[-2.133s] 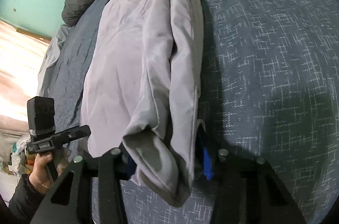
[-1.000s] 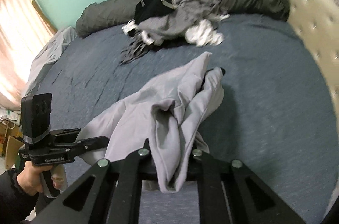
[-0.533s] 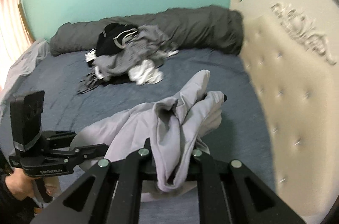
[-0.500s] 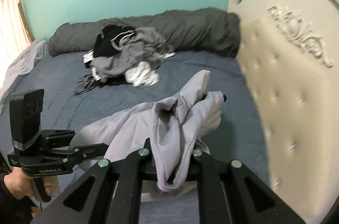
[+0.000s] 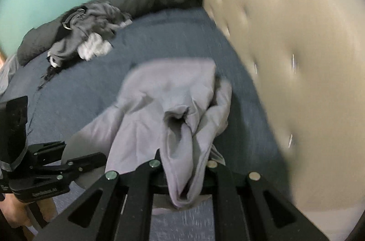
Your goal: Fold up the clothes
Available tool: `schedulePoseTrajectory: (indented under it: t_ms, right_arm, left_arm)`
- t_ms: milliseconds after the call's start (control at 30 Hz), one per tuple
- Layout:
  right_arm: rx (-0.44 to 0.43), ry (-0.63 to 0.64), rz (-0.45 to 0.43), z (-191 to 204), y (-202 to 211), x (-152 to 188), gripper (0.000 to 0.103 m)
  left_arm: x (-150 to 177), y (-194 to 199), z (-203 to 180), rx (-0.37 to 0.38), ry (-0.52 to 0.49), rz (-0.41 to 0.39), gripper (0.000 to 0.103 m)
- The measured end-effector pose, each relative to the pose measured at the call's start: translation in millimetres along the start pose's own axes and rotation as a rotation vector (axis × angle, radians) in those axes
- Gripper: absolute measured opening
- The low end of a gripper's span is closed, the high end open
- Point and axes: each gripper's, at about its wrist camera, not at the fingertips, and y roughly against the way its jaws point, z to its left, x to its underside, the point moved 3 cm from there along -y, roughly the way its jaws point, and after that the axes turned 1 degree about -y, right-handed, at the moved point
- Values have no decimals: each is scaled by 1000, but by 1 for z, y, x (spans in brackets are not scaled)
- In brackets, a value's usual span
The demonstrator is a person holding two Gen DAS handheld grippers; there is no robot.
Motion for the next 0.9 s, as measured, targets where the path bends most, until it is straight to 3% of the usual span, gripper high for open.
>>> schedulePoseTrajectory:
  t_ms: [233,367,533,633,800,900]
  right_arm:
    - [-21,-138,27,-37,-11,34,9]
    - [-29,-192,48,-47,-13,45,11]
    - [-24,-287,67,-64,-8,58,30]
    - [-10,-343,19,-75,12,64,31]
    - [-39,-317,-122,-66,53,59,31]
    - [-84,-262,-111,-47,49,59,18]
  left_arm:
    - [11,-2,9,29,55,33,32]
    - [28,1,21,58,99,104,36]
    - [43,26,41,44,136,114,36]
    - [41,47,45,11,101,78,36]
    - [31,67,20,-54,-76,13,36]
    - [33,60,1,-50,-140,27,36]
